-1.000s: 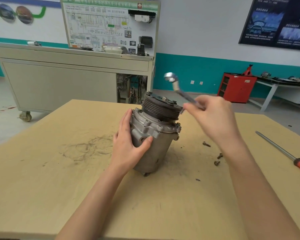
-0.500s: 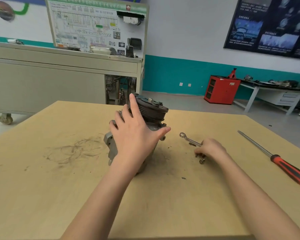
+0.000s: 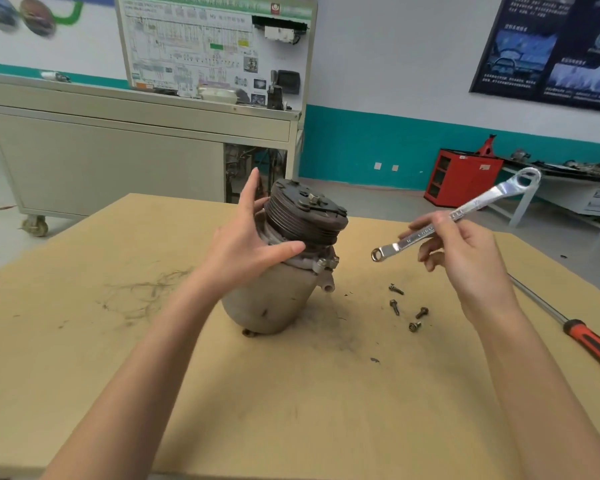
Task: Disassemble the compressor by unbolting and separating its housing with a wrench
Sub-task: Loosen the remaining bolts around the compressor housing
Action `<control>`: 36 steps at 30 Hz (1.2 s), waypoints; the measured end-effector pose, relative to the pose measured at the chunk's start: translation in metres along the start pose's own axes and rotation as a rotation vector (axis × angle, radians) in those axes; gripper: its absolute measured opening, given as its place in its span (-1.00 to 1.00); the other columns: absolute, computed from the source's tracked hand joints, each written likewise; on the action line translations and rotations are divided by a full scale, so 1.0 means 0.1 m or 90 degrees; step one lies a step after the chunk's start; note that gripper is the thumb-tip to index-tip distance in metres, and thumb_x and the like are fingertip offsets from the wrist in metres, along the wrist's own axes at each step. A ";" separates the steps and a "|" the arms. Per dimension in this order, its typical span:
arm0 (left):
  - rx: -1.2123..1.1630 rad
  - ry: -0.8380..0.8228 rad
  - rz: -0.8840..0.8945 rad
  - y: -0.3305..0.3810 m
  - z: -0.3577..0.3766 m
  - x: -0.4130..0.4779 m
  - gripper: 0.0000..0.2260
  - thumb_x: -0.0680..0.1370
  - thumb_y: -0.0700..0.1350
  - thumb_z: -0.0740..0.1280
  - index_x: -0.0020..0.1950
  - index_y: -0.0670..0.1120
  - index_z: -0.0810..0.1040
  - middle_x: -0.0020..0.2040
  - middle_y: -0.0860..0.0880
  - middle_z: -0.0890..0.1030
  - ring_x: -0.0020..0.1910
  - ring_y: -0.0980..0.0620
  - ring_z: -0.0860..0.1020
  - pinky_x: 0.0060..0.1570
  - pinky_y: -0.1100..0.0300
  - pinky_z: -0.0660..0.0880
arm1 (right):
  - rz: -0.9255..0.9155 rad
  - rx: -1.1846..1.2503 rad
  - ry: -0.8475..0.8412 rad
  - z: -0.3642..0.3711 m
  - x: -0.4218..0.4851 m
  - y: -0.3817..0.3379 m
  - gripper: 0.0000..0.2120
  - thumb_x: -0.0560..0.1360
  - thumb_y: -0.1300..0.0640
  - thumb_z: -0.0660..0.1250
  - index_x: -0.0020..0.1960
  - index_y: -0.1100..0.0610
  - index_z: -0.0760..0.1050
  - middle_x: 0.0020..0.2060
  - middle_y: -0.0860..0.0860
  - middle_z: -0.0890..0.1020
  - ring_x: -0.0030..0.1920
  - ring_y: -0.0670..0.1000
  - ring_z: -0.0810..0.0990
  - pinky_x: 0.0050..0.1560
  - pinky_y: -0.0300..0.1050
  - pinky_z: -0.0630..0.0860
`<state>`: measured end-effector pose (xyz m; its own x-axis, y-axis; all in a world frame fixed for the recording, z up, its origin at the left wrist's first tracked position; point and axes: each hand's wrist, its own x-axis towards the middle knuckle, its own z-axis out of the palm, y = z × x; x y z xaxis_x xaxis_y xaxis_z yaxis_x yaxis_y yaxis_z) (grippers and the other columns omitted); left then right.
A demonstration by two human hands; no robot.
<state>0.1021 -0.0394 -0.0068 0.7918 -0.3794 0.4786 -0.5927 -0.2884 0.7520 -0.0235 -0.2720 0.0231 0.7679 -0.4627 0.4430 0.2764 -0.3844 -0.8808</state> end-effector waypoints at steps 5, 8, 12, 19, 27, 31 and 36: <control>-0.072 -0.085 0.002 -0.11 -0.14 0.10 0.06 0.27 0.08 0.47 0.57 0.10 -0.15 0.40 0.05 0.35 0.44 0.12 0.31 0.33 0.32 0.26 | -0.066 0.156 -0.058 0.13 -0.26 -0.13 -0.72 0.60 0.04 0.11 -0.09 0.12 0.54 -0.11 0.08 0.69 -0.24 0.06 0.67 -0.27 -0.21 0.58; -0.073 -0.042 0.007 -0.15 -0.14 0.09 0.04 0.27 0.13 0.46 0.58 0.06 -0.10 0.47 0.07 0.29 0.46 0.06 0.26 0.33 0.22 0.24 | -0.098 0.218 -0.092 0.27 -0.36 -0.11 -0.70 0.53 0.01 0.13 -0.05 0.17 0.56 -0.06 0.09 0.68 -0.20 0.09 0.68 -0.20 -0.19 0.59; -0.073 0.061 -0.009 -0.16 -0.05 0.02 0.00 0.24 0.21 0.43 0.58 0.09 0.00 0.47 0.07 0.32 0.37 0.08 0.34 0.16 0.30 0.33 | -0.165 0.172 -0.112 0.46 -0.44 -0.05 -0.75 0.56 0.07 0.18 0.03 0.17 0.58 -0.05 0.05 0.68 -0.08 0.05 0.68 -0.07 -0.16 0.60; -0.088 0.173 -0.004 -0.17 0.08 -0.10 -0.15 0.27 0.24 0.40 0.51 0.06 0.22 0.19 0.19 0.50 0.15 0.31 0.48 0.00 0.60 0.35 | -0.580 -0.275 -0.055 0.70 -0.66 0.11 -0.77 0.53 0.25 0.27 0.09 0.35 0.59 0.12 0.20 0.61 0.11 0.07 0.62 0.16 -0.11 0.53; -0.090 0.177 0.004 -0.24 0.14 -0.22 -0.25 0.38 0.22 0.31 0.52 0.04 0.19 0.35 0.06 0.47 0.27 0.17 0.46 0.26 0.30 0.38 | -0.651 -0.454 0.057 0.90 -0.76 0.11 -0.82 0.51 0.28 0.31 0.01 0.36 0.62 -0.03 0.22 0.66 -0.08 0.12 0.68 -0.12 -0.06 0.62; -0.086 0.182 0.009 -0.26 0.15 -0.22 -0.26 0.39 0.20 0.31 0.52 0.03 0.19 0.32 0.09 0.47 0.19 0.34 0.46 0.14 0.52 0.35 | -0.634 -0.469 0.087 1.00 -0.75 0.03 -0.82 0.52 0.26 0.29 -0.01 0.33 0.63 -0.08 0.19 0.67 -0.12 0.11 0.68 -0.14 -0.08 0.62; -0.082 0.191 0.023 -0.31 0.15 -0.19 -0.25 0.38 0.19 0.31 0.52 0.00 0.20 0.27 0.12 0.47 0.09 0.51 0.43 0.06 0.57 0.34 | -0.604 -0.505 0.093 1.10 -0.74 -0.05 -0.86 0.53 0.26 0.30 -0.04 0.29 0.61 -0.19 0.14 0.64 -0.25 0.12 0.62 -0.27 -0.04 0.59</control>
<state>0.1028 -0.0364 -0.0458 0.7901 -0.1058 0.6038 -0.6129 -0.1581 0.7742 -0.0183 -0.1478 -0.0239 0.3704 0.1958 0.9080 0.2223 -0.9678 0.1180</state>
